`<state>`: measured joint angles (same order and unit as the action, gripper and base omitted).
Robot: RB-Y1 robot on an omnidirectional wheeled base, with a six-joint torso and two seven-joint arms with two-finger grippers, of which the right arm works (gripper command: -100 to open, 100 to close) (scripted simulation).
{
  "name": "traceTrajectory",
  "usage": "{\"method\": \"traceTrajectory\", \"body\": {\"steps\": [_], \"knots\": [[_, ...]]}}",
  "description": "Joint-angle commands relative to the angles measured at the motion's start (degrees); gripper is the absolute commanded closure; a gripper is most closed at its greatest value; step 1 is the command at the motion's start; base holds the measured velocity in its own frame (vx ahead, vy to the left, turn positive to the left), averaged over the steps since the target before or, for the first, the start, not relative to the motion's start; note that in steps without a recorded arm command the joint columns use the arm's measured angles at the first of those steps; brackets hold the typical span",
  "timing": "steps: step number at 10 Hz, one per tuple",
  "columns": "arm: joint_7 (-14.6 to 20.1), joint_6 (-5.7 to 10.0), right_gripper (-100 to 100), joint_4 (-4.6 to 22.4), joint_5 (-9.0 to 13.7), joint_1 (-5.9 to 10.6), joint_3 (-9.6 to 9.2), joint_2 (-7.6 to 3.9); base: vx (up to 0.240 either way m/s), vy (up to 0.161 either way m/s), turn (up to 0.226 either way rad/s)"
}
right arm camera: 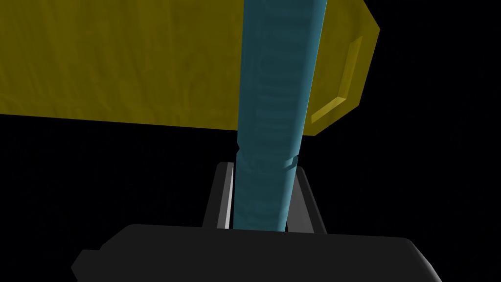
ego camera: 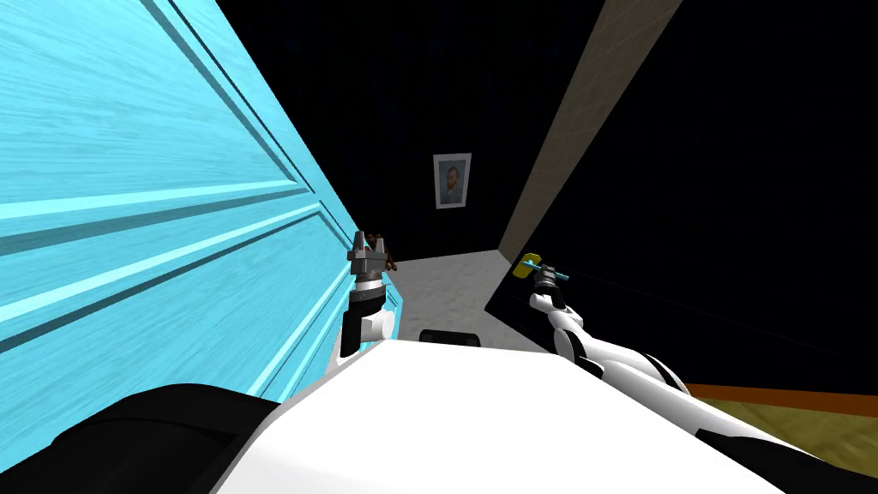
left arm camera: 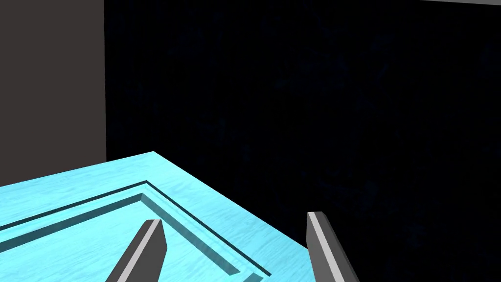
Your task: Push the door open
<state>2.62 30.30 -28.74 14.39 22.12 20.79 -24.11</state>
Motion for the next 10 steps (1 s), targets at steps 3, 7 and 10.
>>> {"method": "traceTrajectory", "body": {"steps": [3,7,10], "knots": [[-0.29,-0.29,100,-0.85,-0.25,-0.44,0.82,-0.19,0.205,0.01,-0.176],[-0.39,-0.4,100,-1.07,-0.46,-0.47,1.07,-0.01,0.143,0.022,-0.113],[-0.53,-0.55,100,-1.39,-0.75,-0.51,1.42,0.25,0.134,0.027,-0.146]]}}
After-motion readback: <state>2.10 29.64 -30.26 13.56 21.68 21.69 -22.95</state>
